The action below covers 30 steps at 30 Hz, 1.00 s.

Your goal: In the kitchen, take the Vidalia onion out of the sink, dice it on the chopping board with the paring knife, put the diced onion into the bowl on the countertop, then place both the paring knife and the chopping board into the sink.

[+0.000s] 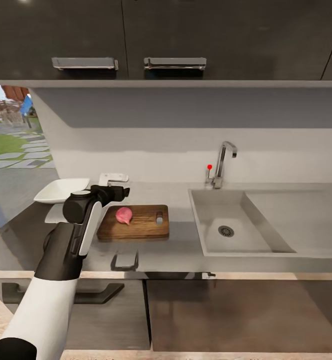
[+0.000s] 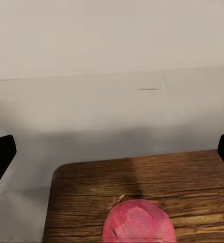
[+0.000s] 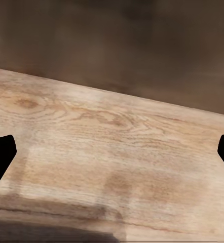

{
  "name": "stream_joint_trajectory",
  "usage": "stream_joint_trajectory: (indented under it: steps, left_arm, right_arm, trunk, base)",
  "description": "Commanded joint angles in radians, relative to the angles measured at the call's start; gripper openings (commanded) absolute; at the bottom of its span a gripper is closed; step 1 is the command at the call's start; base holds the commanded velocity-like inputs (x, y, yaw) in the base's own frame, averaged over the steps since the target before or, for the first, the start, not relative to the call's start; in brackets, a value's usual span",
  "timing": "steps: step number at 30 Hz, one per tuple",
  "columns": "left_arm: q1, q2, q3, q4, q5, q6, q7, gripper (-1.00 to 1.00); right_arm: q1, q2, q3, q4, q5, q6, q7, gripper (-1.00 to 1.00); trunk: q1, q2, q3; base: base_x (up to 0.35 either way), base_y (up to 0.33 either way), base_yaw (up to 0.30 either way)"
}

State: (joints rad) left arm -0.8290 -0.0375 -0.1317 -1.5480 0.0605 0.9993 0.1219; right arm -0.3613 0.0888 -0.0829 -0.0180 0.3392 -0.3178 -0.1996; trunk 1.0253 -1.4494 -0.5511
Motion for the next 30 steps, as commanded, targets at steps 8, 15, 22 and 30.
stream_joint_trajectory:
  steps: [8, 15, 22, 30]
  left_arm:
    - [-0.001, 0.004, -0.003, 0.003, 0.007, 0.004, 0.008, 1.0]
    - [-0.001, 0.005, -0.004, 0.004, 0.007, 0.004, 0.008, 1.0]
    - [-0.001, 0.005, -0.005, 0.01, 0.007, 0.004, 0.008, 1.0]
    - [0.001, 0.005, -0.005, 0.018, 0.008, 0.003, 0.008, 1.0]
  right_arm:
    - [-0.001, 0.001, -0.008, 0.001, 0.011, -0.003, -0.004, 1.0]
    - [-0.001, 0.001, -0.008, 0.001, 0.011, -0.003, -0.004, 1.0]
    - [-0.001, 0.001, -0.008, 0.001, 0.011, -0.003, -0.003, 1.0]
    - [-0.001, 0.001, -0.008, 0.001, 0.011, -0.003, -0.003, 1.0]
  trunk:
    - [0.0, -0.001, -0.001]
    - [0.0, -0.001, -0.001]
    - [0.0, -0.001, -0.001]
    - [0.0, -0.001, -0.001]
  base:
    - [-0.282, 0.0, 0.0]
    - [-0.333, 0.0, 0.0]
    - [-0.335, 0.0, 0.0]
    - [-0.335, 0.0, 0.0]
